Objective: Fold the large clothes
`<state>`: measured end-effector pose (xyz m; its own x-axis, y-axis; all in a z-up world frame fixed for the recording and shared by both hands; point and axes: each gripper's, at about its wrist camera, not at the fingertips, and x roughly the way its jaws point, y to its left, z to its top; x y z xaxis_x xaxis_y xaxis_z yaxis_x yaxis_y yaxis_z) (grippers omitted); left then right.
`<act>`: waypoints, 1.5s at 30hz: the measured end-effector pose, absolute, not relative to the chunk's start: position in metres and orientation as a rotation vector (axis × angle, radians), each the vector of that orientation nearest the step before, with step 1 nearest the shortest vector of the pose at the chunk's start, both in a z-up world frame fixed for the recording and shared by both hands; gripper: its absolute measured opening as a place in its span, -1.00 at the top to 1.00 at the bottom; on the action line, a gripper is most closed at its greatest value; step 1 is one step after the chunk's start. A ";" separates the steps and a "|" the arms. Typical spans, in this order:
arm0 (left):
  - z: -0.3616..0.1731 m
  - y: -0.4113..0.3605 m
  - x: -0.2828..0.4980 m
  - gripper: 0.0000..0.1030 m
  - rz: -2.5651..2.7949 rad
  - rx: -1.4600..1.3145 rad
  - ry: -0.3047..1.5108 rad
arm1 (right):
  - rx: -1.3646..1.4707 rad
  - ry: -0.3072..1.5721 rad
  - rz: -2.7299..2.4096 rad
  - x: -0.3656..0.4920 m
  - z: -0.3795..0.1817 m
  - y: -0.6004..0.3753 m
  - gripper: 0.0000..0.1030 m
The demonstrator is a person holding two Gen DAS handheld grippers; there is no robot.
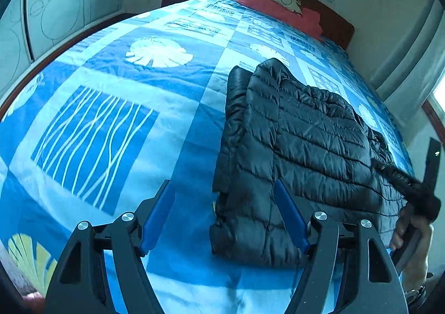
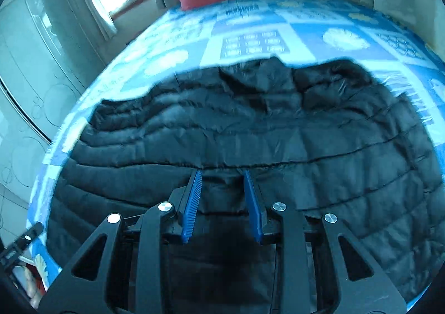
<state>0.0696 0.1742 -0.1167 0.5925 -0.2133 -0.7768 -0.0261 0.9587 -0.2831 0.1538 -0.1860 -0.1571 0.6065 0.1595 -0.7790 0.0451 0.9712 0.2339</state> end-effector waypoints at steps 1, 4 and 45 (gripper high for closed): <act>-0.116 0.173 0.073 -0.41 -0.114 -0.273 0.933 | 0.232 0.927 0.060 0.154 -0.164 -0.184 0.37; -0.112 0.169 0.086 -0.41 -0.136 -0.260 0.935 | 0.189 0.915 0.034 0.152 -0.175 -0.177 0.38; -0.129 0.113 0.176 0.64 -0.340 -0.233 1.059 | 0.087 0.853 -0.029 0.131 -0.185 -0.152 0.38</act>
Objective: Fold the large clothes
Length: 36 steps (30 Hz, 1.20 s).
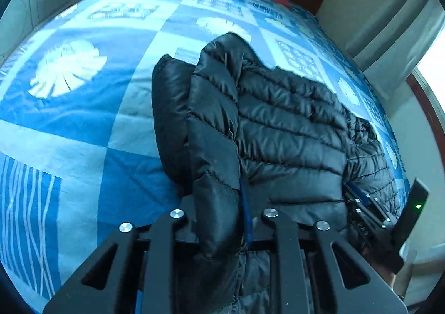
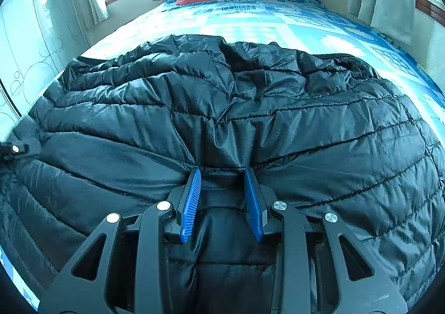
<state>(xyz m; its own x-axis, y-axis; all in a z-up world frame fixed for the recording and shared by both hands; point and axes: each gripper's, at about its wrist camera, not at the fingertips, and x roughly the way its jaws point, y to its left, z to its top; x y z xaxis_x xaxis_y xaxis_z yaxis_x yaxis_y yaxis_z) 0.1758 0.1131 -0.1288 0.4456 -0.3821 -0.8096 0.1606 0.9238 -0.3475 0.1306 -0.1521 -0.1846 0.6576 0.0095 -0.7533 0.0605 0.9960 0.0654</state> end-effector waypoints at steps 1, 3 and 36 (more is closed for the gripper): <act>-0.123 0.112 0.174 0.65 -0.339 -0.232 1.048 | 0.087 0.854 -0.030 0.131 -0.184 -0.152 0.38; -0.109 0.107 0.169 0.68 -0.336 -0.228 1.028 | 0.088 0.857 -0.028 0.132 -0.183 -0.152 0.38; -0.053 -0.236 0.112 0.69 -0.423 0.319 0.867 | 0.328 0.717 -0.329 -0.036 -0.127 -0.363 0.05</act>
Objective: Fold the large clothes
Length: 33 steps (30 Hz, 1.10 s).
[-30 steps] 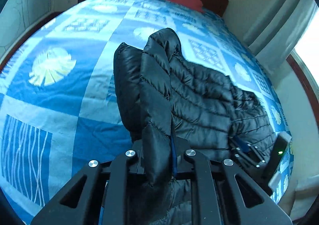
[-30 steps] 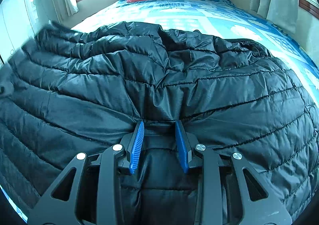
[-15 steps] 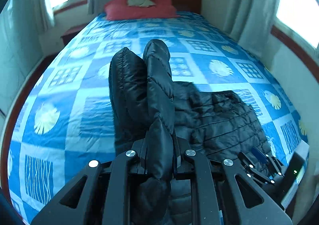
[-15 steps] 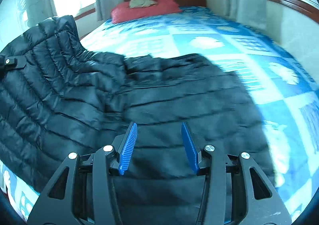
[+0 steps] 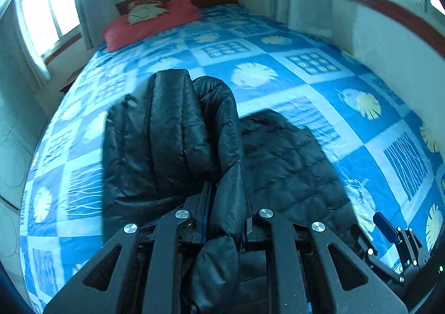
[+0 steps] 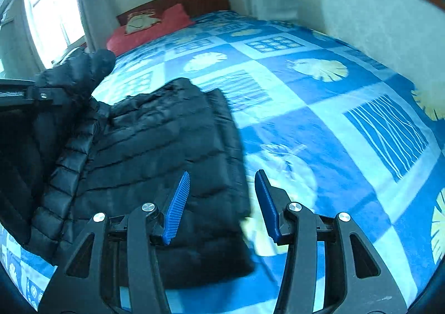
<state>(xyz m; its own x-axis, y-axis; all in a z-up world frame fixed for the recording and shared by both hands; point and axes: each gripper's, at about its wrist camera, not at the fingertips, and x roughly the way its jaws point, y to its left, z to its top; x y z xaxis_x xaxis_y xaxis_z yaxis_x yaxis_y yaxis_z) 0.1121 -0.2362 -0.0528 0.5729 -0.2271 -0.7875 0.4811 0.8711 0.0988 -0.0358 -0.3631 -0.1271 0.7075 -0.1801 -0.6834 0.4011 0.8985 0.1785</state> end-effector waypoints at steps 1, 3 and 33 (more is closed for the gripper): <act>-0.057 -0.246 0.110 0.69 -0.429 0.330 0.873 | 0.327 0.719 -0.342 -0.041 -0.128 -0.368 0.05; -0.071 -0.269 0.103 0.69 -0.443 0.361 0.882 | 0.336 0.725 -0.362 -0.045 -0.132 -0.376 0.05; -0.030 -0.293 0.006 0.16 -0.649 0.255 0.764 | 0.333 0.766 -0.463 -0.065 -0.143 -0.415 0.00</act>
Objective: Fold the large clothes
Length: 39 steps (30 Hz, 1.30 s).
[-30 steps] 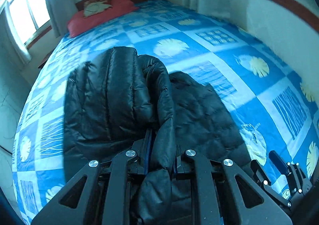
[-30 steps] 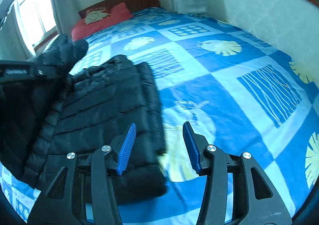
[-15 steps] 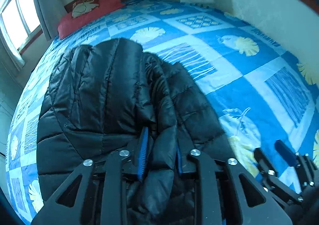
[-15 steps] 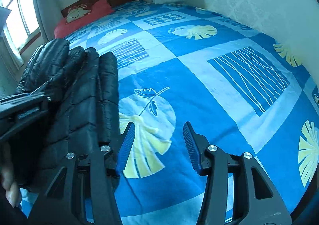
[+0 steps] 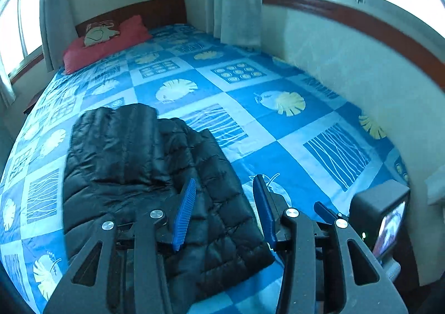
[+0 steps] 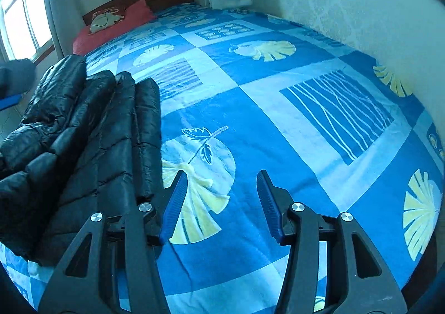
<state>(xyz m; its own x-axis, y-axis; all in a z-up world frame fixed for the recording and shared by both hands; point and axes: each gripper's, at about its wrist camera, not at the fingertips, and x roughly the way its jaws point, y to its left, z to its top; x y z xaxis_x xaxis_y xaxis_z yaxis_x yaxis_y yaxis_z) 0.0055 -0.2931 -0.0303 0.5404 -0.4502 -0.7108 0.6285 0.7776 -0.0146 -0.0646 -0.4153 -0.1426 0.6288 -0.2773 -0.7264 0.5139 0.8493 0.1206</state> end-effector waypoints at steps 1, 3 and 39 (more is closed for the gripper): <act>-0.028 -0.285 0.005 0.16 -0.640 0.248 0.763 | 0.327 0.764 -0.459 -0.064 -0.140 -0.412 -0.01; -0.027 -0.268 0.005 0.16 -0.623 0.230 0.762 | 0.311 0.759 -0.452 -0.064 -0.136 -0.405 -0.07; -0.124 -0.038 0.081 0.16 -0.261 -0.042 0.913 | 0.392 0.907 -0.119 0.039 -0.111 -0.302 0.13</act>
